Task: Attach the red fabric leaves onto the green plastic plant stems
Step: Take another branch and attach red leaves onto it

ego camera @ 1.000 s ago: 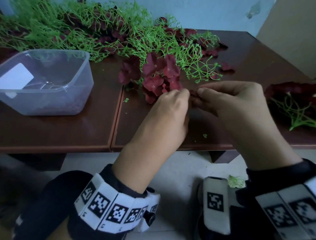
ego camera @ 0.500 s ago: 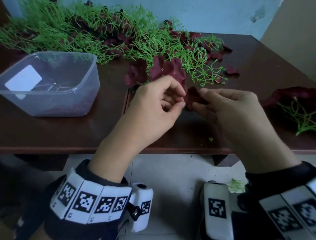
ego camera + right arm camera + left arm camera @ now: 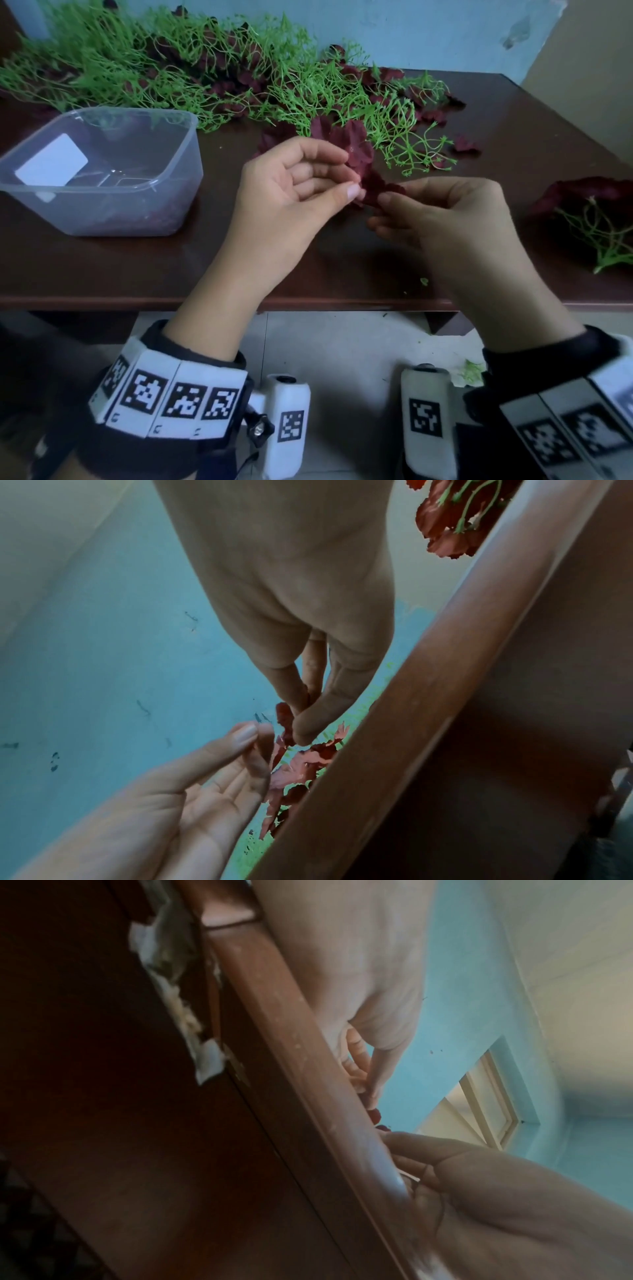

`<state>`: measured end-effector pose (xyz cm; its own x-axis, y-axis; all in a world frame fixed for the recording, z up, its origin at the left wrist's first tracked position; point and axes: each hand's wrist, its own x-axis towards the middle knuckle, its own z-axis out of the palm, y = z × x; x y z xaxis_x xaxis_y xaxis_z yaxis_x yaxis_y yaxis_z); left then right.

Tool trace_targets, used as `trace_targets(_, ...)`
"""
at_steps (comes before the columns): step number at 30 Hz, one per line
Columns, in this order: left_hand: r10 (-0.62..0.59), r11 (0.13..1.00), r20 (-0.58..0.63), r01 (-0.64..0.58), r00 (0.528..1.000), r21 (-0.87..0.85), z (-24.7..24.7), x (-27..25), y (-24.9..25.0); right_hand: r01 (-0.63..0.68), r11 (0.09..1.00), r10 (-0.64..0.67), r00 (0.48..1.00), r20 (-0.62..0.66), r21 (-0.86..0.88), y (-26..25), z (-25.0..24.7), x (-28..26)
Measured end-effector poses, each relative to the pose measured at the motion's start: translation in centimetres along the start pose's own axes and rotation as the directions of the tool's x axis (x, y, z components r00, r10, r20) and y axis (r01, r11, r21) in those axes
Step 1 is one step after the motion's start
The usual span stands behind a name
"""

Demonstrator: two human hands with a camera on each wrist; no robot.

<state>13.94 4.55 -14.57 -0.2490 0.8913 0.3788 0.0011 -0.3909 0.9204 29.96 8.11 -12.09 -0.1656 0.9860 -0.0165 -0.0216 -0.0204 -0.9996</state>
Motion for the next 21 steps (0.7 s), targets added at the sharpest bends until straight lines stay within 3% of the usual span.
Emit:
trace_targets(3, 0.011, 0.999, 0.014, -0.012, 1.000, 0.036, 0.27, -0.04, 0.02, 0.051, 0.998, -0.051, 0.999, 0.012, -0.030, 0.09, -0.07, -0.07)
trace_targets(9, 0.041, 0.974, 0.098, -0.061, 0.994, 0.217, 0.95, -0.23, -0.06, 0.009, 1.000, -0.009, 0.998, 0.068, 0.005, -0.24, -0.25, -0.32)
trace_targets(14, 0.068, 0.945, 0.066, -0.085, 0.996, 0.315, 0.86, -0.27, -0.13, -0.001, 1.000, 0.003, 0.977, 0.212, -0.012, -0.35, -0.31, -0.58)
trace_targets(21, 0.133, 0.934, 0.058, -0.145, 0.989, 0.327, 1.05, -0.30, -0.58, 0.051, 0.995, -0.028, 0.969, 0.247, -0.088, -0.41, -0.36, -0.77)
